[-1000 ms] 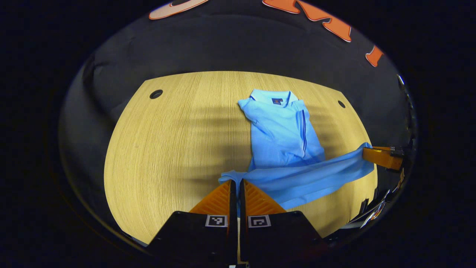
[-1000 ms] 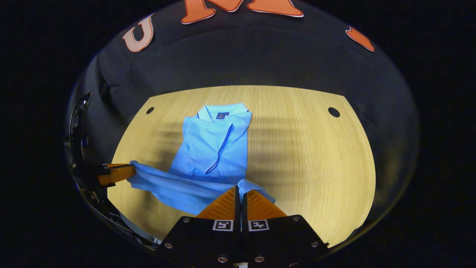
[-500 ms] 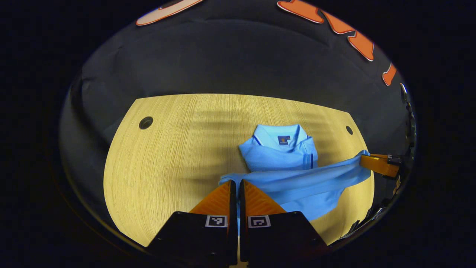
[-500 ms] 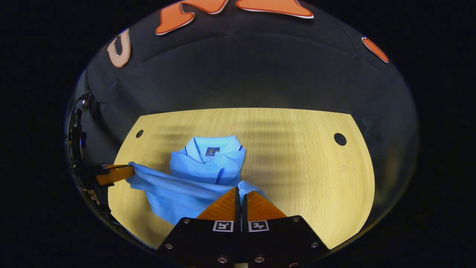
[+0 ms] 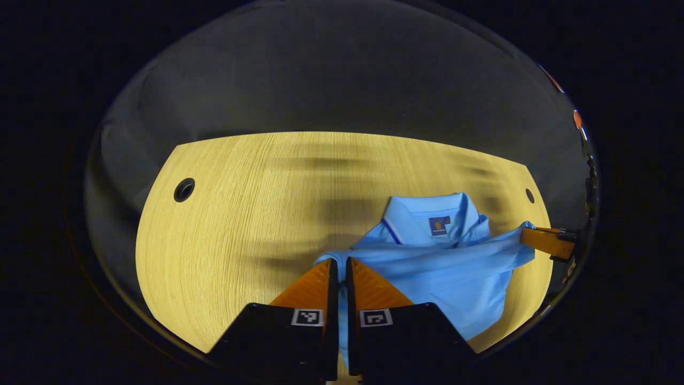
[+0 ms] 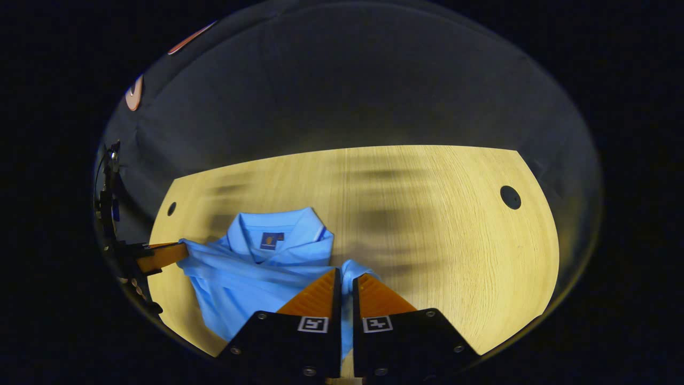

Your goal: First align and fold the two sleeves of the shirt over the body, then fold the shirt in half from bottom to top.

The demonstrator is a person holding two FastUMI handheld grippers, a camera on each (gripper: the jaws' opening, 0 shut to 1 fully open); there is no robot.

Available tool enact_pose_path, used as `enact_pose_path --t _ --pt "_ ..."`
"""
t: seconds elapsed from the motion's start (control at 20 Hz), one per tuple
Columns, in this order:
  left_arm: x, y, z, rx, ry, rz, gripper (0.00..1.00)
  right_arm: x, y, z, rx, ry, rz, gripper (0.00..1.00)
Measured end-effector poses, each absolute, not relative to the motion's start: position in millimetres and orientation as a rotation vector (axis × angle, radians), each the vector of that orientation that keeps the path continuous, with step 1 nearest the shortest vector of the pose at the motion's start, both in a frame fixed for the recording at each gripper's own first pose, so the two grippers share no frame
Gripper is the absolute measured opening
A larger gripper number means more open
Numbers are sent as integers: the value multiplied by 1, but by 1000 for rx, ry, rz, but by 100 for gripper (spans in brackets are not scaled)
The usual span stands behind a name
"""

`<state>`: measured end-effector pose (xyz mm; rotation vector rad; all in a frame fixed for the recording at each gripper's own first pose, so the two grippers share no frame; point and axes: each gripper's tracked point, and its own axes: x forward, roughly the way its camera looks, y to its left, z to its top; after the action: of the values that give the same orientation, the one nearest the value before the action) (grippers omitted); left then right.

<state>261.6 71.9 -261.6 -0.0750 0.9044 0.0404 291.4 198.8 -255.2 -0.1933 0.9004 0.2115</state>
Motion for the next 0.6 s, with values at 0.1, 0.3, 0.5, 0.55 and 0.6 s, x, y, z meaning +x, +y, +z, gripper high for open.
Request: enact_pose_path --t 0.1,0.3,0.5,0.55,0.6 --pt "267 80 -259 -49 878 64 41 294 190 -255 -191 906 181 20" --pt "267 85 -233 -30 799 90 100 292 189 -245 -180 892 186 82" --pt "262 87 -191 -34 684 135 100 280 196 -212 -203 822 218 99" --pt "256 87 -176 -43 653 133 100 276 199 -202 -212 792 226 99" --pt "249 86 -161 -49 623 129 100 271 201 -190 -223 760 238 99"
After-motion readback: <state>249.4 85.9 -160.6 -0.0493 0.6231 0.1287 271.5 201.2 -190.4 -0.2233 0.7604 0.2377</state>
